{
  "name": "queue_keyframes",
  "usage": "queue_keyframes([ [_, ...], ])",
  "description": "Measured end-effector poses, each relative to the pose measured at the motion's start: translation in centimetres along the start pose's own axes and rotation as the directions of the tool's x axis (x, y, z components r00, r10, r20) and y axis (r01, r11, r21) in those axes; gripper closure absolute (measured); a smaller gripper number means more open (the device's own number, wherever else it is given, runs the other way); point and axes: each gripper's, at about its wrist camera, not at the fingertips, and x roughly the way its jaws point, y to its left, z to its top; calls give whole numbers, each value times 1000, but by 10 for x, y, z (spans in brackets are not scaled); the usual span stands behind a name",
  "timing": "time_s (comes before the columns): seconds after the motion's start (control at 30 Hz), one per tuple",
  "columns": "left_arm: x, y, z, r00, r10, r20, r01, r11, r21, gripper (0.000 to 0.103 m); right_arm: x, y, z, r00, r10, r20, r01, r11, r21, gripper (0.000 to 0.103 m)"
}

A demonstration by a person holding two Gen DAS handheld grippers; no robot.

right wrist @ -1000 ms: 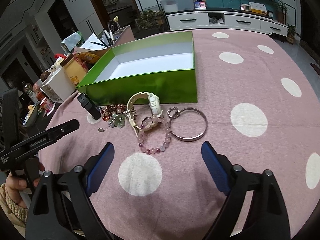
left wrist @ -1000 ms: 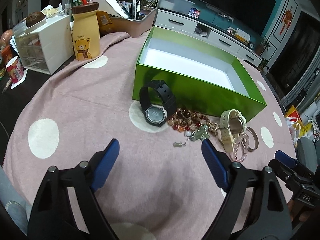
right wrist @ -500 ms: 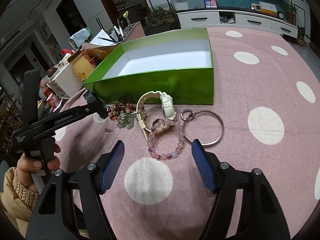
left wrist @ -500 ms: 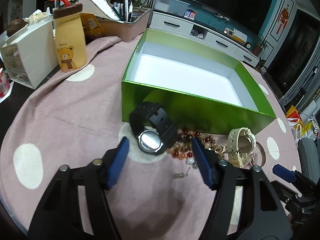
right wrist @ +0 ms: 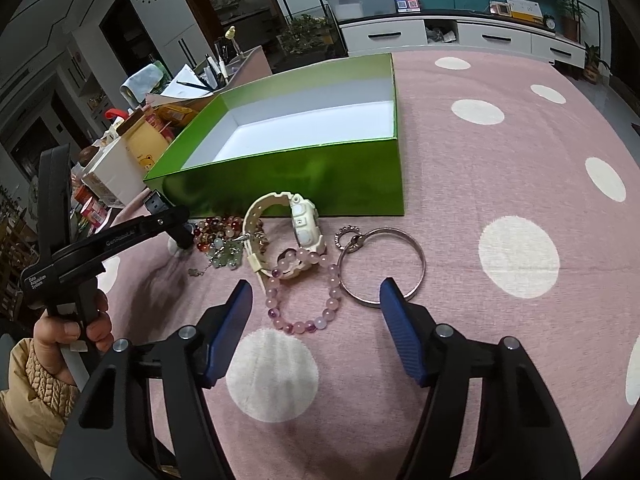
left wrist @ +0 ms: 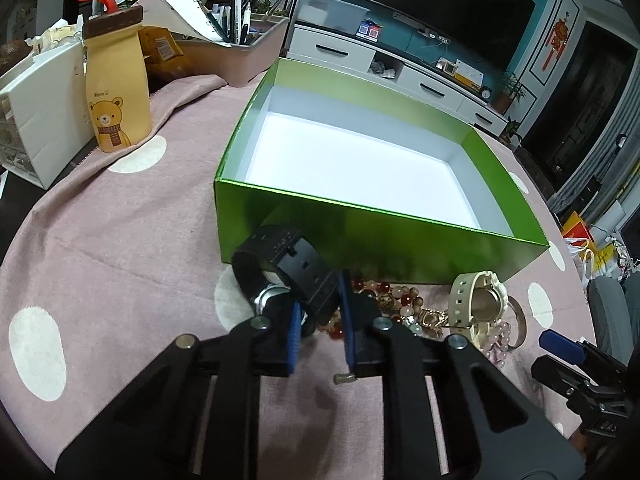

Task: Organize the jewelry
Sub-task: 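Close left tool on black watch while right tool grasps pink bead bracelet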

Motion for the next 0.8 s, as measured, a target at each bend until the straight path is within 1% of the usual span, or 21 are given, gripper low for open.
queue_keyframes([
  [0.1, -2, 0, 1, 1000, -12, 7, 12, 1000, -2, 97, 3, 0, -1, 1000, 4, -14, -4, 1000, 0, 43],
  [0.2, -11, -1, 2, 999, -27, 26, 27, 1000, -1, 97, 6, 1, -4, 999, 23, -33, -24, 1000, -6, 50],
  [0.3, -22, -1, 4, 998, -39, 49, 39, 999, 2, 97, 10, 3, -8, 998, 39, -54, -39, 999, -8, 55],
  [0.37, -28, 0, 4, 997, -45, 57, 46, 999, 0, 97, 13, 4, -9, 997, 42, -68, -42, 999, -4, 60],
  [0.47, -38, 2, 3, 996, -51, 69, 51, 999, -3, 97, 18, 2, -12, 995, 40, -87, -40, 999, 5, 63],
  [0.57, -47, 4, 2, 996, -50, 80, 50, 999, 0, 97, 24, 0, -14, 994, 41, -100, -38, 999, 23, 64],
  [0.6, -49, 6, 1, 995, -49, 83, 49, 999, -1, 97, 27, -1, -14, 994, 33, -105, -31, 999, 29, 67],
  [0.73, -56, 7, 1, 995, -46, 89, 46, 999, 2, 97, 32, -2, -9, 996, 23, -84, -20, 999, 36, 71],
  [0.77, -58, 7, 0, 995, -47, 90, 47, 999, 3, 97, 34, -2, -8, 997, 15, -79, -12, 999, 31, 74],
  [0.8, -59, 7, 0, 995, -47, 91, 47, 999, 4, 97, 35, -1, -7, 997, 3, -71, -2, 1000, 21, 82],
])
